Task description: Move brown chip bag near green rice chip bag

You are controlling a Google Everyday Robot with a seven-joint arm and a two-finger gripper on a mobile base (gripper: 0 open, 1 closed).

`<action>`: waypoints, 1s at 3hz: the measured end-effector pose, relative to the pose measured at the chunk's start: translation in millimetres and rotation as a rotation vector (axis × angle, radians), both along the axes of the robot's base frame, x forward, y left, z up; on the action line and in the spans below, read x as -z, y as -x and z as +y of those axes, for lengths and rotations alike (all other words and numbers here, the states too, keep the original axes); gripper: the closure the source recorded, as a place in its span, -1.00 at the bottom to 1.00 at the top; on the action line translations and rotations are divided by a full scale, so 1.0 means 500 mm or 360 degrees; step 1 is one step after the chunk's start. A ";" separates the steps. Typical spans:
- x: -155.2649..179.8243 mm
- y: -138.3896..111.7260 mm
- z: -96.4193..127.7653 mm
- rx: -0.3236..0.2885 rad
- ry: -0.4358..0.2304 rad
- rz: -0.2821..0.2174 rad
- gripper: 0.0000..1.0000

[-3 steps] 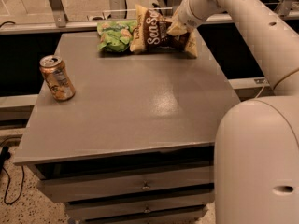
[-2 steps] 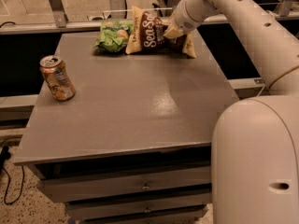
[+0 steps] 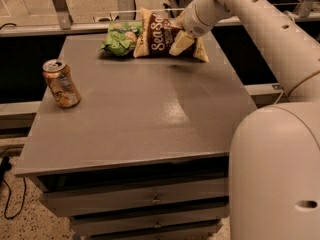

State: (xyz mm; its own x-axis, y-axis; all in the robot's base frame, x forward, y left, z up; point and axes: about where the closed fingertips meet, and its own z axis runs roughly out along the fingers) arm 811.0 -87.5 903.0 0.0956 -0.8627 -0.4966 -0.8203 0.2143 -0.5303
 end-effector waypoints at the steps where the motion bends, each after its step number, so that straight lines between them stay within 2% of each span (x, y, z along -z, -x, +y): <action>1: 0.002 0.014 0.006 -0.0023 -0.0011 0.0012 -1.00; 2: -0.021 0.040 -0.007 -0.0034 -0.0080 0.0001 -1.00; 3: -0.110 0.097 -0.067 -0.0030 -0.0268 -0.0093 -1.00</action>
Offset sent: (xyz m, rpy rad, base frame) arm -0.0395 -0.0188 0.0316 0.1061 -0.0178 0.0191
